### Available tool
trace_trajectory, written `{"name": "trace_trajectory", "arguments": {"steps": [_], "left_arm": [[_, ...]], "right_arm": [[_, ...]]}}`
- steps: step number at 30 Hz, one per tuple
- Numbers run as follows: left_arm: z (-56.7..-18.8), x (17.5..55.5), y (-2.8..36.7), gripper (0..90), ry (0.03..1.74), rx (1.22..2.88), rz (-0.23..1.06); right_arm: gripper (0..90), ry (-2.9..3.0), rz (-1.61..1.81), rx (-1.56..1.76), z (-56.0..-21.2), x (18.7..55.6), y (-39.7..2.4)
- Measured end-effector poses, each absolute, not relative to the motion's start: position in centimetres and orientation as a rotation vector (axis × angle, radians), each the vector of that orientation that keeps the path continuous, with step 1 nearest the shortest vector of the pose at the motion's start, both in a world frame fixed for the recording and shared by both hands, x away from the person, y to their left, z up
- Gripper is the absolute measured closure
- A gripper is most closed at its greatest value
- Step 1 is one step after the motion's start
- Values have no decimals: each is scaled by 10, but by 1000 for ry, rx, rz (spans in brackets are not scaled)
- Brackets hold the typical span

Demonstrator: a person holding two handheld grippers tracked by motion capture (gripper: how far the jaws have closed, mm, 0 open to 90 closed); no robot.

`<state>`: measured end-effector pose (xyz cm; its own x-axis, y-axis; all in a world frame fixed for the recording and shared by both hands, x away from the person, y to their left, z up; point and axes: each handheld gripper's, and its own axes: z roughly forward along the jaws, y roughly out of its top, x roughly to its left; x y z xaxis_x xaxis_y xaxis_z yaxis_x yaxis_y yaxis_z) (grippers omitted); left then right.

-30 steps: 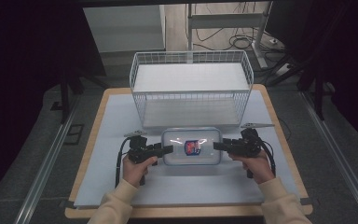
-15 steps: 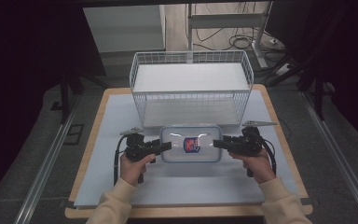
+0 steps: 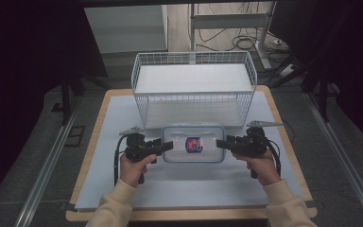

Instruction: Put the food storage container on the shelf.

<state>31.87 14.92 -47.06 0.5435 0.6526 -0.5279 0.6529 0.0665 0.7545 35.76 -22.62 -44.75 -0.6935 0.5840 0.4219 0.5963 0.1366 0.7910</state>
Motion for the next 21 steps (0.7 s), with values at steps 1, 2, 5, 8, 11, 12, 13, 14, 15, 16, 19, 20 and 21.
{"name": "trace_trajectory", "arguments": {"steps": [1, 2, 5, 8, 11, 12, 13, 14, 15, 16, 19, 20, 21], "left_arm": [[-469, 318, 149, 459, 1127, 1615, 1], [-467, 317, 149, 459, 1125, 1617, 7], [-458, 318, 149, 461, 1115, 1610, 22], [-450, 320, 149, 461, 1105, 1601, 40], [-442, 325, 149, 461, 1096, 1594, 37], [-439, 326, 149, 461, 1094, 1590, 36], [-437, 328, 149, 461, 1092, 1586, 35], [-435, 329, 149, 461, 1088, 1583, 34], [-430, 331, 150, 461, 1087, 1578, 33], [-427, 333, 150, 460, 1086, 1570, 33], [-415, 337, 151, 459, 1076, 1566, 37], [-410, 339, 151, 458, 1074, 1562, 41], [-406, 341, 151, 457, 1072, 1561, 47]], "right_arm": [[497, -2361, -1656, -1224, -446, 357, -226], [497, -2361, -1660, -1222, -445, 356, -227], [497, -2358, -1676, -1216, -439, 356, -228], [497, -2351, -1700, -1213, -432, 357, -228], [498, -2361, -1709, -1211, -422, 360, -227], [498, -2368, -1710, -1208, -418, 361, -227], [498, -2373, -1717, -1208, -414, 362, -227], [498, -2383, -1724, -1201, -410, 363, -227], [498, -2387, -1728, -1199, -406, 364, -227], [498, -2393, -1731, -1198, -401, 365, -227], [499, -2407, -1750, -1191, -387, 368, -226], [499, -2409, -1752, -1188, -383, 369, -225], [499, -2411, -1756, -1188, -378, 371, -225]]}}
